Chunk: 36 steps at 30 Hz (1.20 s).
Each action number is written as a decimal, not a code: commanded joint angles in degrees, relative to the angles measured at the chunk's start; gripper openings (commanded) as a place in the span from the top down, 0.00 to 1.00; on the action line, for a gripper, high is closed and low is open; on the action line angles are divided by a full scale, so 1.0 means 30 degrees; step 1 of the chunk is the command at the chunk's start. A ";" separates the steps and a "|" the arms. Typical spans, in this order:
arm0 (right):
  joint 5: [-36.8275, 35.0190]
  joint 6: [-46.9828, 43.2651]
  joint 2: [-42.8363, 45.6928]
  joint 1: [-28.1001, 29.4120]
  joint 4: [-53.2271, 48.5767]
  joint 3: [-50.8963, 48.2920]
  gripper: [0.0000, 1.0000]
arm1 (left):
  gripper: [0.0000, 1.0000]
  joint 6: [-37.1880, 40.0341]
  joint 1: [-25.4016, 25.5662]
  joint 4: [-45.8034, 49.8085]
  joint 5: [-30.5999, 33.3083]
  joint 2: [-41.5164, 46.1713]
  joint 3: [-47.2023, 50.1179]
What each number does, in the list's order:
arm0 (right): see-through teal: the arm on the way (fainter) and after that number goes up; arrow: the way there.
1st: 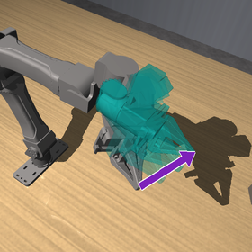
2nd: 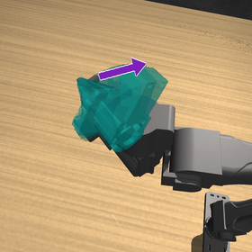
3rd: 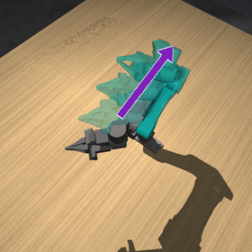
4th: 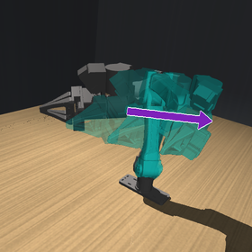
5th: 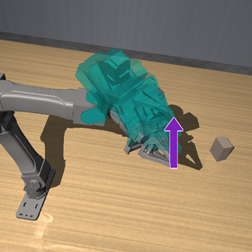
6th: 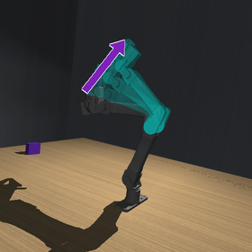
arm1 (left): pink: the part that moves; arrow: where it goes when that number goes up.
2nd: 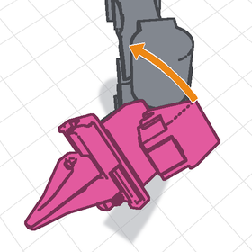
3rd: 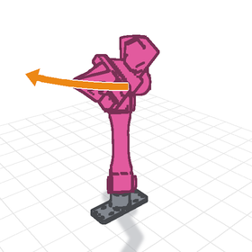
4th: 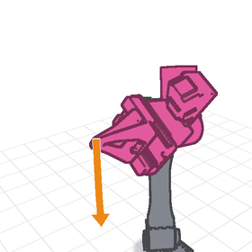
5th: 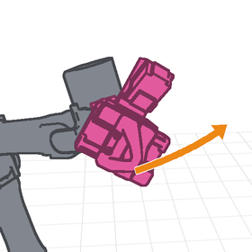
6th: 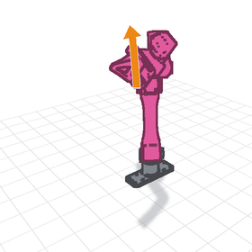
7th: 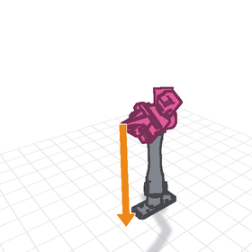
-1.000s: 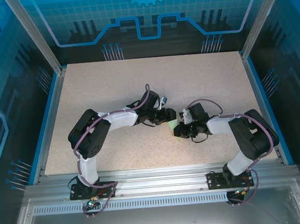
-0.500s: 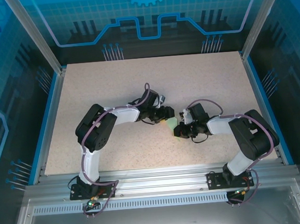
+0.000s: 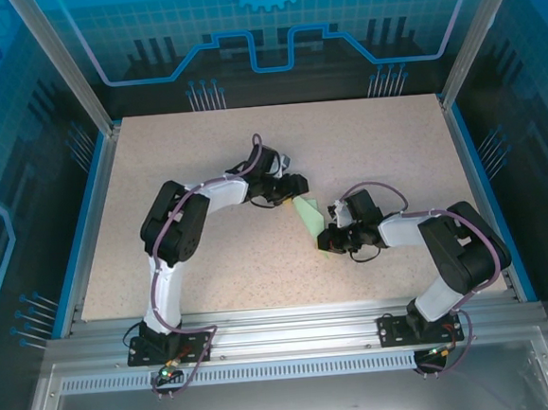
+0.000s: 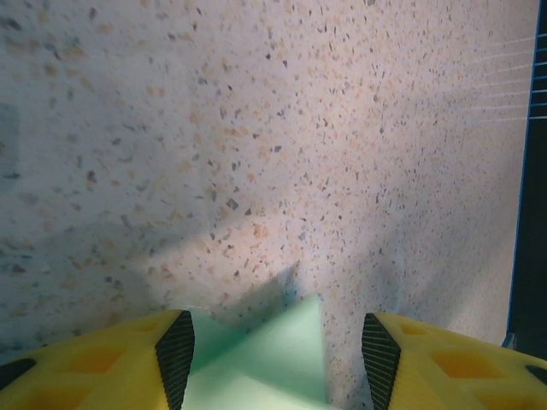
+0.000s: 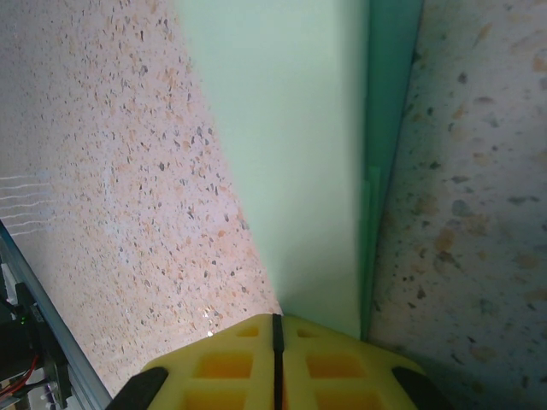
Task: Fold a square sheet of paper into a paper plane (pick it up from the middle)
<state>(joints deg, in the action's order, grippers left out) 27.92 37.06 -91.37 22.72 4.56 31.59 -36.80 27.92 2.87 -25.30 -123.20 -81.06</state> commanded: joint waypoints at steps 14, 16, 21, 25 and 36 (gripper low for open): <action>-0.0426 -0.0820 0.3203 0.0147 -0.4363 0.0648 0.79 | 0.39 -0.1207 0.0167 0.0227 0.0864 0.7331 0.5233; -0.0988 -0.0977 0.4829 0.0156 -0.5212 0.0808 0.73 | 0.39 -0.1356 0.0568 0.0750 0.1482 0.8036 0.5725; -0.3628 -0.1279 0.8947 -0.0423 -0.7524 0.0605 0.65 | 0.36 -0.2375 0.1592 0.1853 0.2902 0.8779 0.6388; -0.4603 -0.0871 1.1069 -0.1829 -0.8371 -0.0357 0.61 | 0.36 -0.2963 0.2782 0.1953 0.3404 0.8440 0.6471; -0.2895 -0.0897 1.1215 -0.3434 -0.8162 -0.1796 0.58 | 0.35 -0.4471 0.4139 0.1975 0.3460 0.6158 0.5093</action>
<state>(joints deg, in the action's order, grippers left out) 17.47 34.46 -57.76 13.39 -18.98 26.55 -48.14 39.94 7.53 -15.97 -103.33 -63.24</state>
